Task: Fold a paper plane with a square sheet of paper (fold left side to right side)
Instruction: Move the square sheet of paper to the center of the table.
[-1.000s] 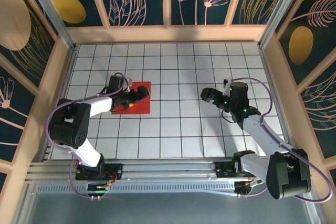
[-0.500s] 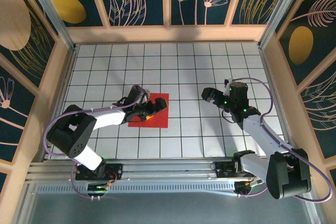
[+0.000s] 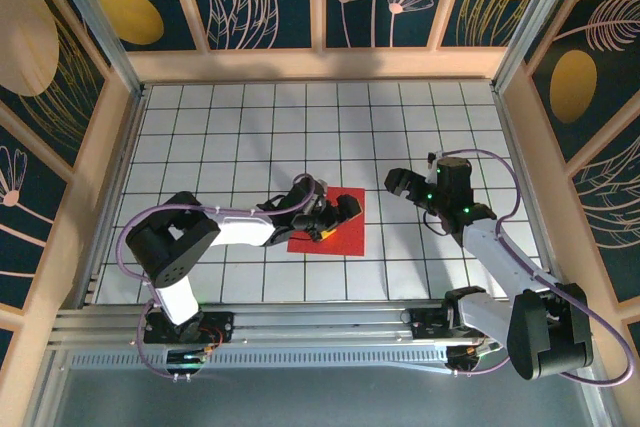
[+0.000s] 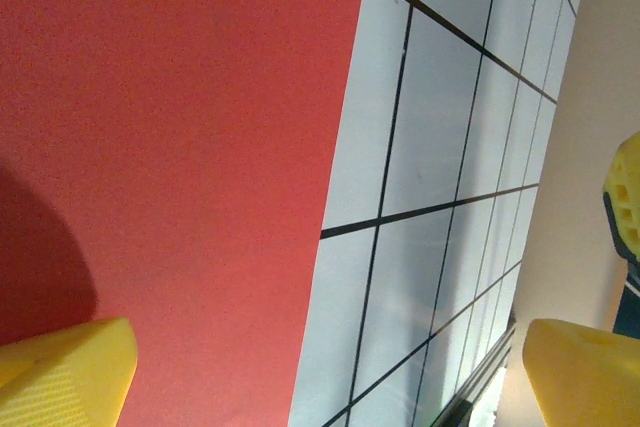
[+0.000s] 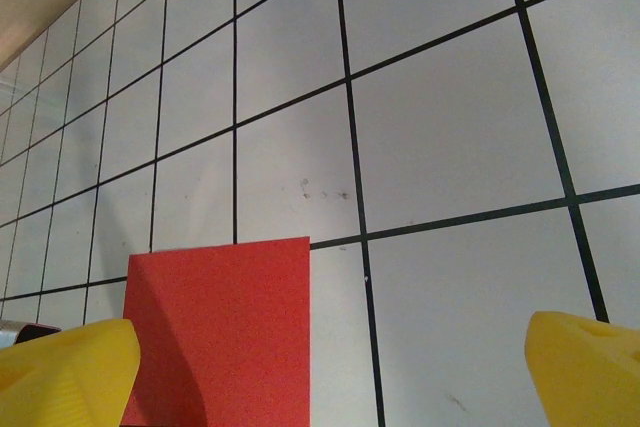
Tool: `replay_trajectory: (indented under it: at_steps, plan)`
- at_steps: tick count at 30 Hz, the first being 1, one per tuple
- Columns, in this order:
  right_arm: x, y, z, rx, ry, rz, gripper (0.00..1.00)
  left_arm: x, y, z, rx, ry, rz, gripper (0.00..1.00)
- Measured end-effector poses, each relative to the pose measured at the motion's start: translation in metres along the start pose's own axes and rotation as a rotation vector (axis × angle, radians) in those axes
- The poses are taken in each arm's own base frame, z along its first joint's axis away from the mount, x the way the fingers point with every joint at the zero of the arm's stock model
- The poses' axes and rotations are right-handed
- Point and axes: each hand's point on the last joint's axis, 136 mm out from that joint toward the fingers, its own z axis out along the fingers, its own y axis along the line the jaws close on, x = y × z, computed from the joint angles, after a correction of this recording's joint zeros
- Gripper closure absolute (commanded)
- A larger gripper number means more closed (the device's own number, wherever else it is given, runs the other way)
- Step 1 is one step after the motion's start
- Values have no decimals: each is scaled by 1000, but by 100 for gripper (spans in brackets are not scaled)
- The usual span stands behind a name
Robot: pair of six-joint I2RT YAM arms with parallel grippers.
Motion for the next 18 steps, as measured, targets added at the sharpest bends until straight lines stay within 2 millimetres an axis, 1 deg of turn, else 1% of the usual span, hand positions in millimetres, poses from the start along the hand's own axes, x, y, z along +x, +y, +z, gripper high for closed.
replay_trajectory:
  at_steps: [6, 9, 12, 15, 18]
  plan:
    - [1, -4, 0, 20, 0, -5, 9, -2, -5, 0, 7, -8, -7, 1]
    - [4, -6, 4, 34, 20, -17, 13, -6, -19, 0, 30, -14, 8, 1]
    - [6, -5, 10, 51, 53, -34, 13, -12, -35, -4, 53, -24, 31, 1]
    - [10, 4, 17, 58, 86, -74, 11, -20, -42, -20, 43, -60, 52, 1]
    - [18, 17, 28, 57, 126, -119, 8, -34, -43, -44, 38, -116, 55, 1]
